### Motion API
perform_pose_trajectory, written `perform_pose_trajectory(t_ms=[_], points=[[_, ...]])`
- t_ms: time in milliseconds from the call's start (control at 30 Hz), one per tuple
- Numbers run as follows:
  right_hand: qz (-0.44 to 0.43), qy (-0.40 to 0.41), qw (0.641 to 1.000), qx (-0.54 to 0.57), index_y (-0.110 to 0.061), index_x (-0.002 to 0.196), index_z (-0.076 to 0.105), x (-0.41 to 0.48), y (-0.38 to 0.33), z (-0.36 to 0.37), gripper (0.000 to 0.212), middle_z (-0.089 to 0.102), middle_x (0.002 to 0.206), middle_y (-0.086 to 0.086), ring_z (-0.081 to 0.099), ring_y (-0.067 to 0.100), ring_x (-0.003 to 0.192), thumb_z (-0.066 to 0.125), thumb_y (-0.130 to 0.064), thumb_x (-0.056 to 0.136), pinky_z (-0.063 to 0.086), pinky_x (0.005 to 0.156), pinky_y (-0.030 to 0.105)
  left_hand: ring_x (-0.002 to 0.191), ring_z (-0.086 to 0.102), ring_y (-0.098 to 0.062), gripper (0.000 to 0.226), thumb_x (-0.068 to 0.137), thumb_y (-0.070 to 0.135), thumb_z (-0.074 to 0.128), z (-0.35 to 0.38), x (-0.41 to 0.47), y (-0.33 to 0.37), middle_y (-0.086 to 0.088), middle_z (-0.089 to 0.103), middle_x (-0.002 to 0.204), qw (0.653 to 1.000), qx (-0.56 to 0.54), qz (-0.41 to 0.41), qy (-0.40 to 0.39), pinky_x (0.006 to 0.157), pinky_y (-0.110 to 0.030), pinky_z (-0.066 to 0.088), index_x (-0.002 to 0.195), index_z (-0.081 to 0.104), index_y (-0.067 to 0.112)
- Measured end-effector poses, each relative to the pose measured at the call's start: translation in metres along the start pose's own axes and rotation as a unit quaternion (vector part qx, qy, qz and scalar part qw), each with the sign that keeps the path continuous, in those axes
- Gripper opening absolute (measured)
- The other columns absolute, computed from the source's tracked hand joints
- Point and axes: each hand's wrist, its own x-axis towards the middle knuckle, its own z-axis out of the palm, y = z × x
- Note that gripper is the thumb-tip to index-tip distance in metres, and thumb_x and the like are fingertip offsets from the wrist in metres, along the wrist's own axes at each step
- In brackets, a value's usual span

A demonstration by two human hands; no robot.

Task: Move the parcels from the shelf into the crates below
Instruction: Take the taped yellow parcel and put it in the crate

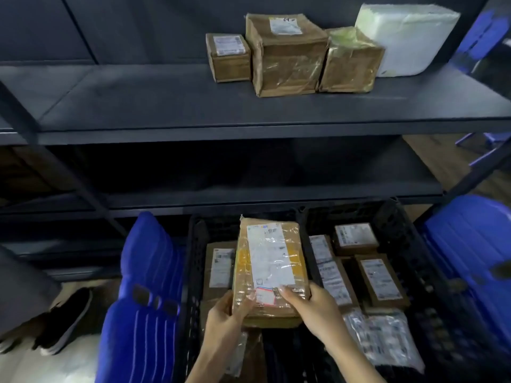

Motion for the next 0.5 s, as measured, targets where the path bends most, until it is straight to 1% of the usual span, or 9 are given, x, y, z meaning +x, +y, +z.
perform_pose_trajectory(t_ms=[67,133,167,233,267,333,367,433,500], points=[[0.022,0.008,0.999,0.033,-0.031,0.099,0.069,0.001,0.011,0.014,0.029,0.071,0.087,-0.025,0.062,-0.015,0.077,0.071,-0.050,0.078,0.041,0.057,0.001,0.072,0.071,0.000,0.054,0.062,0.042,0.084,-0.011,0.010,-0.017,0.007,0.077,0.083,1.000,0.018,-0.010,-0.007,0.056,-0.010,0.051,0.105,0.067,0.013],[0.038,0.024,0.998,0.044,-0.027,0.099,0.071,-0.002,0.019,0.019,0.029,0.072,0.084,-0.025,0.062,-0.016,0.076,0.072,-0.047,0.077,0.042,0.058,0.001,0.082,0.072,-0.003,0.071,0.050,0.054,0.083,-0.016,0.018,-0.027,0.009,0.077,0.089,0.999,0.037,-0.016,-0.037,0.071,-0.018,0.056,0.107,0.068,0.017],[0.044,0.036,0.997,0.044,-0.027,0.097,0.072,-0.003,0.022,0.019,0.028,0.071,0.082,-0.027,0.062,-0.016,0.076,0.072,-0.047,0.077,0.042,0.059,0.002,0.085,0.072,-0.004,0.074,0.046,0.060,0.083,-0.016,0.020,-0.031,0.010,0.076,0.090,0.997,0.046,-0.026,-0.056,0.075,-0.021,0.056,0.106,0.068,0.020],[0.052,0.053,0.997,0.029,-0.032,0.087,0.069,-0.008,0.029,0.014,0.022,0.067,0.076,-0.036,0.059,-0.021,0.073,0.070,-0.051,0.076,0.041,0.057,0.002,0.083,0.072,-0.003,0.073,0.043,0.064,0.083,-0.011,0.024,-0.036,0.013,0.076,0.088,0.995,0.059,-0.037,-0.073,0.072,-0.018,0.055,0.101,0.068,0.023],[0.056,0.058,0.997,0.022,-0.034,0.082,0.066,-0.012,0.030,0.010,0.021,0.064,0.073,-0.041,0.057,-0.024,0.072,0.069,-0.053,0.076,0.041,0.056,0.002,0.084,0.072,-0.005,0.072,0.043,0.063,0.084,-0.008,0.025,-0.038,0.012,0.076,0.089,0.994,0.061,-0.038,-0.082,0.072,-0.019,0.056,0.101,0.068,0.023],[0.058,0.072,0.996,0.008,-0.033,0.078,0.063,-0.018,0.033,-0.001,0.027,0.065,0.071,-0.037,0.059,-0.018,0.071,0.066,-0.059,0.071,0.040,0.056,0.007,0.091,0.072,-0.011,0.072,0.048,0.058,0.086,0.002,0.025,-0.042,0.007,0.076,0.095,0.991,0.056,-0.039,-0.114,0.083,-0.030,0.056,0.106,0.068,0.021],[0.059,0.078,0.995,0.001,-0.032,0.079,0.063,-0.020,0.036,-0.005,0.030,0.067,0.072,-0.031,0.061,-0.013,0.073,0.066,-0.060,0.070,0.039,0.058,0.009,0.094,0.071,-0.011,0.074,0.049,0.057,0.087,0.007,0.023,-0.043,0.006,0.076,0.097,0.990,0.054,-0.037,-0.124,0.086,-0.031,0.056,0.109,0.067,0.020],[0.065,0.081,0.995,-0.001,-0.031,0.087,0.067,-0.024,0.039,-0.013,0.027,0.070,0.078,-0.025,0.064,-0.006,0.082,0.069,-0.055,0.074,0.043,0.067,0.015,0.092,0.071,-0.004,0.078,0.046,0.059,0.086,0.015,0.018,-0.045,0.011,0.076,0.096,0.990,0.049,-0.033,-0.130,0.078,-0.019,0.054,0.110,0.066,0.020],[0.067,0.078,0.995,0.003,-0.030,0.094,0.069,-0.027,0.041,-0.019,0.025,0.073,0.086,-0.021,0.066,-0.001,0.089,0.071,-0.048,0.077,0.047,0.074,0.019,0.089,0.070,0.002,0.075,0.047,0.056,0.086,0.021,0.013,-0.046,0.015,0.075,0.095,0.990,0.046,-0.034,-0.130,0.069,-0.009,0.050,0.110,0.066,0.022]])
